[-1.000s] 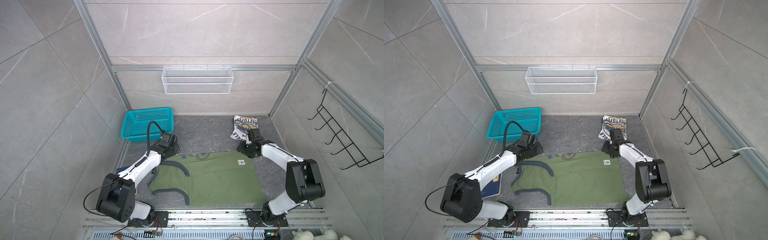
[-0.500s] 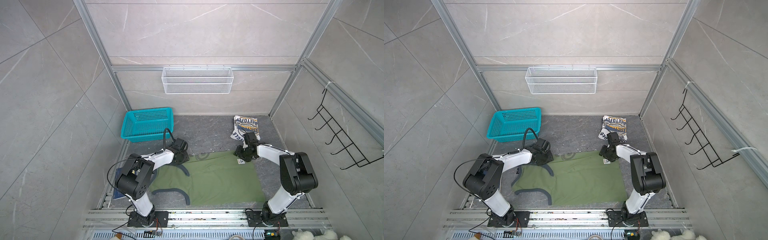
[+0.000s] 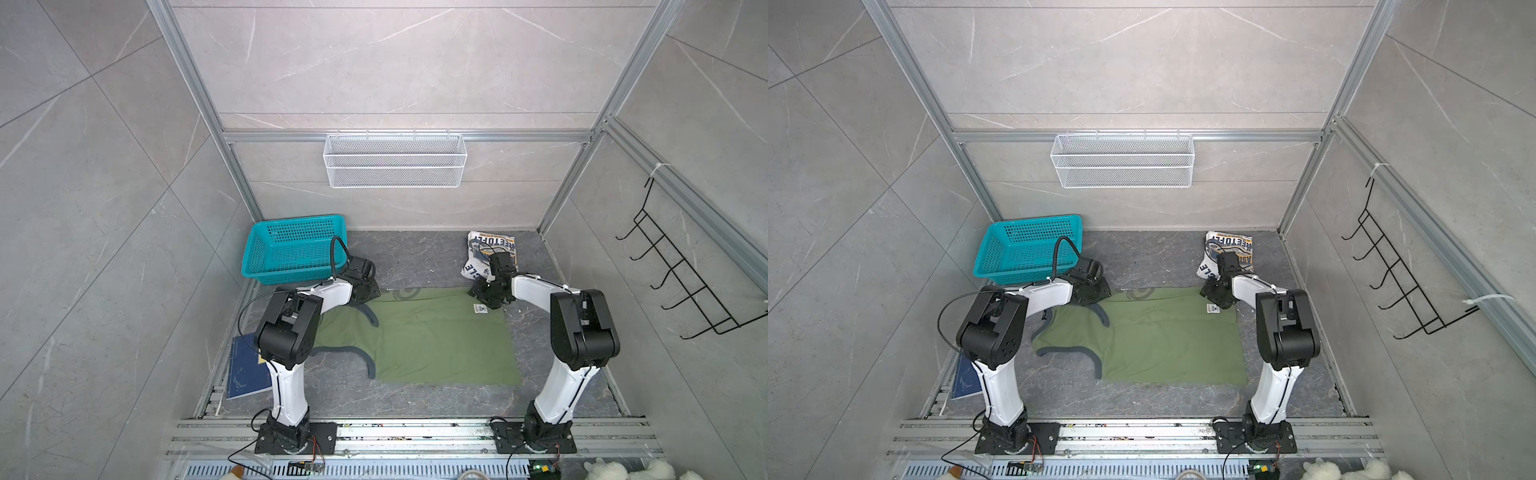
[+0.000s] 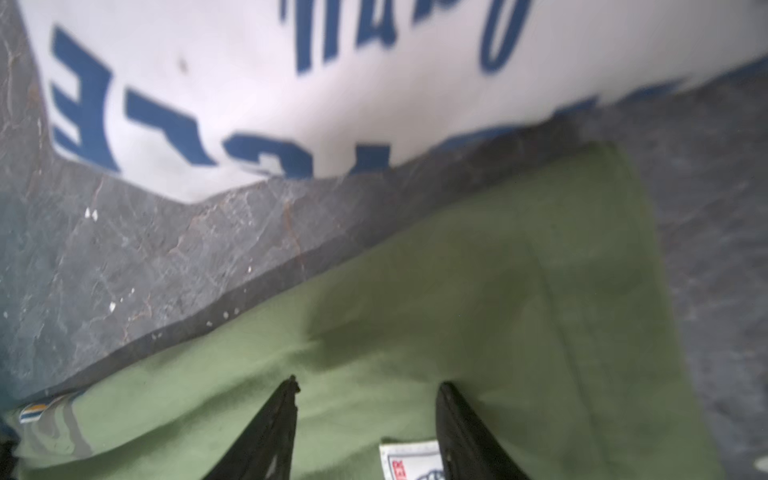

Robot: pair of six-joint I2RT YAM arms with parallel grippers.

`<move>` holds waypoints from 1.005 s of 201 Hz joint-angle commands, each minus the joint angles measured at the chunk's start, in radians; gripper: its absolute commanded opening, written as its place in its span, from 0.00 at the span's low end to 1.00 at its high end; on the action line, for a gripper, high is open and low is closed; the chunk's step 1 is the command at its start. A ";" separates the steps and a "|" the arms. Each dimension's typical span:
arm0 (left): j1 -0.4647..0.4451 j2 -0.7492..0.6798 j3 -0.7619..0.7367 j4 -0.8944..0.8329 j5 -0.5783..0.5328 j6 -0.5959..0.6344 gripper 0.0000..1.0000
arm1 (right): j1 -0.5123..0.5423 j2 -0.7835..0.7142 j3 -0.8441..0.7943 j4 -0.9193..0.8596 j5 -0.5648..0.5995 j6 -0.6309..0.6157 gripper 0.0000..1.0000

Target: Fold and stack the tank tops

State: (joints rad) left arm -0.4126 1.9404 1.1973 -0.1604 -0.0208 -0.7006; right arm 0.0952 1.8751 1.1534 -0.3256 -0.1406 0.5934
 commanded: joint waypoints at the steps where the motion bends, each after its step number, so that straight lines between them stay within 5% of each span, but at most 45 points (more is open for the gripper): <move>1: 0.005 -0.014 0.008 -0.111 0.020 0.027 0.51 | -0.014 -0.009 0.010 -0.082 0.075 -0.035 0.57; 39: -0.004 -0.234 -0.020 -0.301 0.111 0.040 0.66 | 0.013 -0.217 -0.042 -0.147 0.048 -0.087 0.58; 85: 0.027 -0.634 -0.296 -0.467 -0.108 -0.069 0.67 | 0.076 -0.491 -0.202 -0.245 0.017 -0.127 0.58; 121: 0.230 -0.892 -0.518 -0.484 -0.109 -0.131 0.66 | 0.112 -0.633 -0.318 -0.302 0.000 -0.118 0.58; 150: 0.406 -0.916 -0.607 -0.410 0.029 -0.119 0.66 | 0.148 -0.693 -0.361 -0.355 0.010 -0.078 0.58; 202: 0.425 -0.808 -0.630 -0.314 0.086 -0.097 0.55 | 0.165 -0.739 -0.408 -0.428 0.119 0.010 0.58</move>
State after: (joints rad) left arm 0.0067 1.1091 0.5640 -0.5312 0.0216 -0.8040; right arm 0.2554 1.1614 0.7715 -0.6777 -0.1047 0.5438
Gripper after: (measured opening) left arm 0.592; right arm 0.582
